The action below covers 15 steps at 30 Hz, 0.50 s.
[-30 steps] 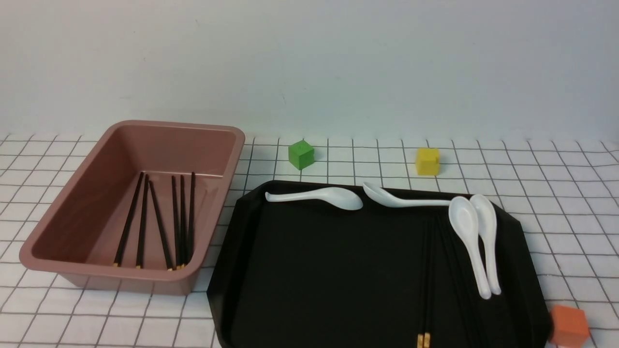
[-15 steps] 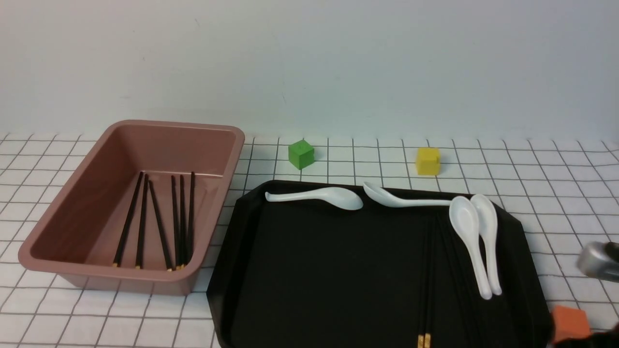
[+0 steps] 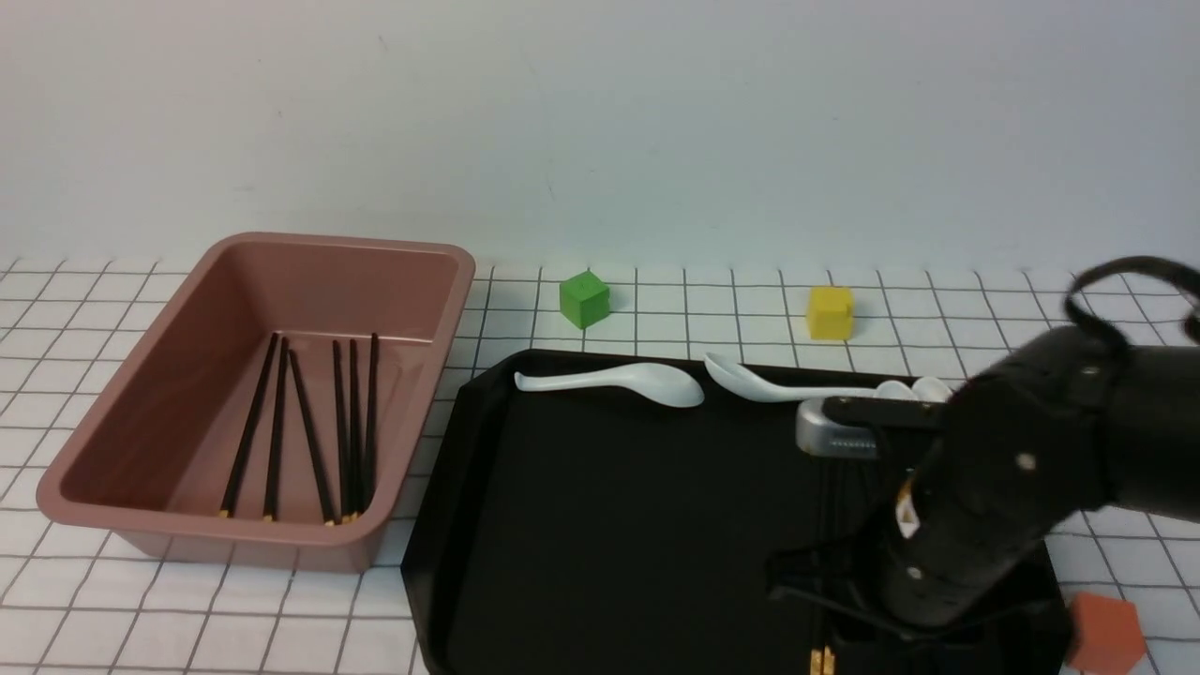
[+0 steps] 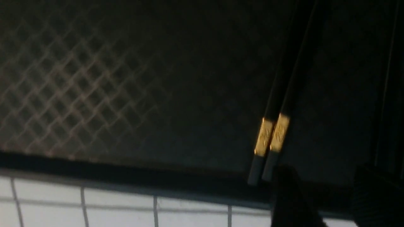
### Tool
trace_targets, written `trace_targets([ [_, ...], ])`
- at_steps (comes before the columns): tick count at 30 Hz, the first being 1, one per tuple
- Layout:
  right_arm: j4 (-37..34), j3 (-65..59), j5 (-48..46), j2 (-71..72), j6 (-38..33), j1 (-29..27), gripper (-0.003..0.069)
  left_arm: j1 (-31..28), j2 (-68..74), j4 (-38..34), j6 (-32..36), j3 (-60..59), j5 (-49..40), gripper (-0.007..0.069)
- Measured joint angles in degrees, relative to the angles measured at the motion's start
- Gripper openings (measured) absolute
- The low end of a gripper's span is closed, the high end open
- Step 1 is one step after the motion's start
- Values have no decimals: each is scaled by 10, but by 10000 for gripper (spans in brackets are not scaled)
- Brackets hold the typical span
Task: On white black tablecloth take chopsticks from black tray and put them in box.
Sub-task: 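Move the gripper over the chopsticks on the black tray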
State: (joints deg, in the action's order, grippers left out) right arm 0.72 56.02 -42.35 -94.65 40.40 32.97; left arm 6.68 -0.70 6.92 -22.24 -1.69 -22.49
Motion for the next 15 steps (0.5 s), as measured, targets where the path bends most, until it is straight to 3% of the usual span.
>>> trace_targets([
  [3,27,23,14,-52,40,3,311,0,0,0,0,0,0,237],
  [11,32,32,39,-109,53,3,311,0,0,0,0,0,-1,238],
  [15,20,37,29,-114,36,2,258,0,0,0,0,0,-1,238],
])
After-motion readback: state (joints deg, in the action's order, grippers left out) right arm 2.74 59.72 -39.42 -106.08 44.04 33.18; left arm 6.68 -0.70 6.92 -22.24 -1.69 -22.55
